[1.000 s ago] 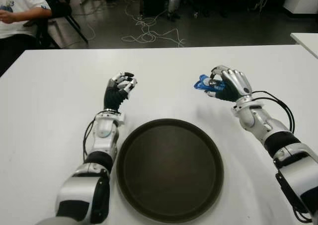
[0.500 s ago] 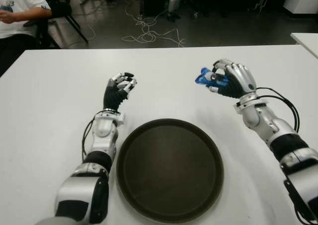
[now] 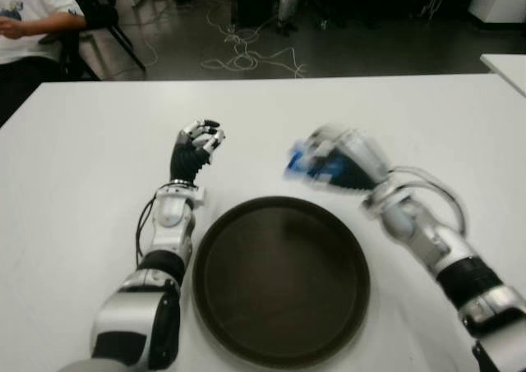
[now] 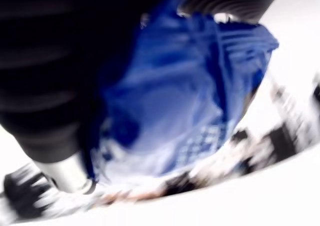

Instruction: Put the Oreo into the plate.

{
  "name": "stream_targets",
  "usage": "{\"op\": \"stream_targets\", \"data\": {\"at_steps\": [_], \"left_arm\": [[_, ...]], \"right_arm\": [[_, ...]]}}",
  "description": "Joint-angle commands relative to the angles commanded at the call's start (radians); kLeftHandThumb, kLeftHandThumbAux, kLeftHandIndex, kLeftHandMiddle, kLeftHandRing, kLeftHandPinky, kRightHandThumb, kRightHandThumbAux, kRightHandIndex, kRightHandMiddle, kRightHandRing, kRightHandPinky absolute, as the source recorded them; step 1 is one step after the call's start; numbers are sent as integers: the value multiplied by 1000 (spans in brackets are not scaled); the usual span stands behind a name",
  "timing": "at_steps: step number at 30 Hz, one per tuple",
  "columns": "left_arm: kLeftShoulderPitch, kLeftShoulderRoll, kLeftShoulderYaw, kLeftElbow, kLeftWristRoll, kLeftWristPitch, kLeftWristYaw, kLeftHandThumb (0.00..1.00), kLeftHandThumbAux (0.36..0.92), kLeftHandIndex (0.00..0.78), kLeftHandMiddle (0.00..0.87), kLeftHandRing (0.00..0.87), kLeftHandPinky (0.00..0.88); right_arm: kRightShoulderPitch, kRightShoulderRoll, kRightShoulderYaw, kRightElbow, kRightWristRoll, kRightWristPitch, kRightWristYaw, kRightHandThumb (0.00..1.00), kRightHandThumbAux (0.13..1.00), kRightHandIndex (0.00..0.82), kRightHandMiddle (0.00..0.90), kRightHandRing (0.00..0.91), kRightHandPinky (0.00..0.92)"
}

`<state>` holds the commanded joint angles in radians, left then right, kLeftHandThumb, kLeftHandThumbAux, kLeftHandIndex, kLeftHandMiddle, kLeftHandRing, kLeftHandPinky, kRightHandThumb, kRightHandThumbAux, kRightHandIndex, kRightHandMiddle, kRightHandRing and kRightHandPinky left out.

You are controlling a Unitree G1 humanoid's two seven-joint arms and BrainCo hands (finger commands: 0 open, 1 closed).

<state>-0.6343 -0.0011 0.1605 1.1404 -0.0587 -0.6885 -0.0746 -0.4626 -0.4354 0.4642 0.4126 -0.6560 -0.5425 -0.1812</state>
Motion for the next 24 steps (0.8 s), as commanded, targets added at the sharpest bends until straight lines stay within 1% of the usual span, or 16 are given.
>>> {"op": "stream_targets", "data": {"at_steps": [3, 7, 11, 15, 21, 24], "left_arm": [[-1, 3, -1, 2, 3, 1, -3, 857, 667, 402, 522, 818, 791], [0, 3, -5, 0, 7, 1, 0, 858, 666, 404, 523, 818, 793], [0, 2, -8, -3, 12, -2, 3, 857, 666, 404, 523, 819, 793], [-1, 1, -10, -2, 14, -5, 3, 857, 666, 404, 522, 821, 795], [0, 0, -11, -4, 14, -6, 5, 858, 665, 405, 525, 828, 806], [1, 0, -11, -6, 12, -5, 7, 858, 665, 405, 526, 829, 807]], "right_arm": [[-8, -26, 8, 6, -18, -41, 49, 696, 731, 424, 673, 693, 685], [-3, -41, 19, 14, -39, -84, 92, 695, 731, 423, 651, 674, 662], [6, -40, 25, 18, -49, -101, 113, 693, 732, 421, 630, 654, 636], [2, -35, 33, 29, -41, -123, 147, 692, 733, 420, 620, 643, 625], [5, -29, 29, 30, -17, -146, 186, 691, 734, 421, 642, 659, 644], [8, -25, 22, 37, 8, -171, 205, 690, 734, 423, 664, 675, 660]]}}
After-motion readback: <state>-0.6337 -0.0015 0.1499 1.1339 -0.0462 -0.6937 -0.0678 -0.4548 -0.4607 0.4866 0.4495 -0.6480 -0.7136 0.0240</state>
